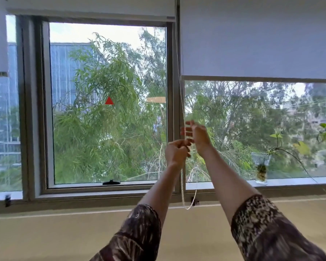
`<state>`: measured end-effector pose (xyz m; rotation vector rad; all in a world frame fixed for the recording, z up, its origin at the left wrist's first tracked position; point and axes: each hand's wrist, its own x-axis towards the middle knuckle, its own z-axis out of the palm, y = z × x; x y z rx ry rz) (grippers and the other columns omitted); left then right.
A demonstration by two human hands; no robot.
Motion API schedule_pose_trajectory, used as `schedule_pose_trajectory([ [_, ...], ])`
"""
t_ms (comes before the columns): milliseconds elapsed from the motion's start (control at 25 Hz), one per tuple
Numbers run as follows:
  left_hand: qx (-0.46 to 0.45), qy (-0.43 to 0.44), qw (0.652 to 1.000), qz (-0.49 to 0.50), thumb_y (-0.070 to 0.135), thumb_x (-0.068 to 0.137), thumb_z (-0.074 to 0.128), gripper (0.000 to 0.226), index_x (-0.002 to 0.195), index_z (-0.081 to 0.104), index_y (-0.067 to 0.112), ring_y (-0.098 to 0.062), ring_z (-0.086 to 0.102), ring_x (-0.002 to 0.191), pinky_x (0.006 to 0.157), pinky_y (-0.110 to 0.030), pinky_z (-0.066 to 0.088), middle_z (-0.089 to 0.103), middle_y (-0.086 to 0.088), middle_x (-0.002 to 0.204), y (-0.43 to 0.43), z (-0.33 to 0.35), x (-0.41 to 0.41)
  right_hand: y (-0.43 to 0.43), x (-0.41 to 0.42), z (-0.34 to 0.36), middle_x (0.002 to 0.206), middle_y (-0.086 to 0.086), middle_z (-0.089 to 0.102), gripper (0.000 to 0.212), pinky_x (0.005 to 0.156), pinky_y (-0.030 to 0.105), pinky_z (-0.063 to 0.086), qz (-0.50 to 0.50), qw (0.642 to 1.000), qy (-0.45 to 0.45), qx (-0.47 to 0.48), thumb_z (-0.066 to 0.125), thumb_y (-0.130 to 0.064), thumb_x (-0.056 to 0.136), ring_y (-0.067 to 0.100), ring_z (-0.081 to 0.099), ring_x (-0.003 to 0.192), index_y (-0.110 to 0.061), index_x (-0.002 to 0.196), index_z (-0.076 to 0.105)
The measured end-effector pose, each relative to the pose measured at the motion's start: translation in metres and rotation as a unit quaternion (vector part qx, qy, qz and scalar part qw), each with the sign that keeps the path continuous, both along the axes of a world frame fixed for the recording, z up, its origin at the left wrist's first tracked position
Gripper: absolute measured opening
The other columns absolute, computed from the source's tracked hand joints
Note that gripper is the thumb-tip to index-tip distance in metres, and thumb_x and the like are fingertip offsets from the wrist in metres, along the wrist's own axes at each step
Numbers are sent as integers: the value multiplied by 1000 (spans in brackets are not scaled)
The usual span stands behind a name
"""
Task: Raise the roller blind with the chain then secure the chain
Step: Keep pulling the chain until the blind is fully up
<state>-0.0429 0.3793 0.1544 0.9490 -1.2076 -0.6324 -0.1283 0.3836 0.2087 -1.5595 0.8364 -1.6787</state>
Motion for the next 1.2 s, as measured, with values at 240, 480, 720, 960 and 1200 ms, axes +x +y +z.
schedule_pose_trajectory([
  [240,17,-48,996,-71,-12,88,48,27,95,72,-2,-2,58,44,48,-24,56,68,7,58,10,-14,-8,-4,15,39,72,-2,50,31,47,21,32,-78,997,-3,-19,34,-11,100,8,39,56,-4,117,59],
  [480,48,-101,983,-147,9,94,53,24,114,66,6,-16,62,93,76,-31,48,70,-6,103,5,35,36,-2,24,22,75,-2,55,27,61,23,42,-102,992,23,-67,37,-2,96,10,46,63,-4,104,62],
  [720,11,41,990,-134,24,97,53,29,111,65,2,-24,64,97,74,-34,53,70,-13,109,2,90,22,-8,24,-39,71,6,57,26,57,32,35,-59,996,31,-55,42,-7,96,18,47,60,-14,90,66],
  [960,14,37,997,-72,20,94,60,21,105,68,4,3,63,46,44,-15,50,72,-3,91,-2,90,5,-10,8,-84,59,-4,48,31,38,16,26,-57,993,99,-43,41,-11,99,7,33,45,-24,78,60],
  [1200,-10,68,997,-23,-2,88,59,15,96,71,2,-7,66,52,53,-25,58,69,0,71,-20,59,4,-12,-11,-100,67,4,63,27,44,21,35,8,979,206,11,39,-14,101,11,51,52,-18,97,65],
])
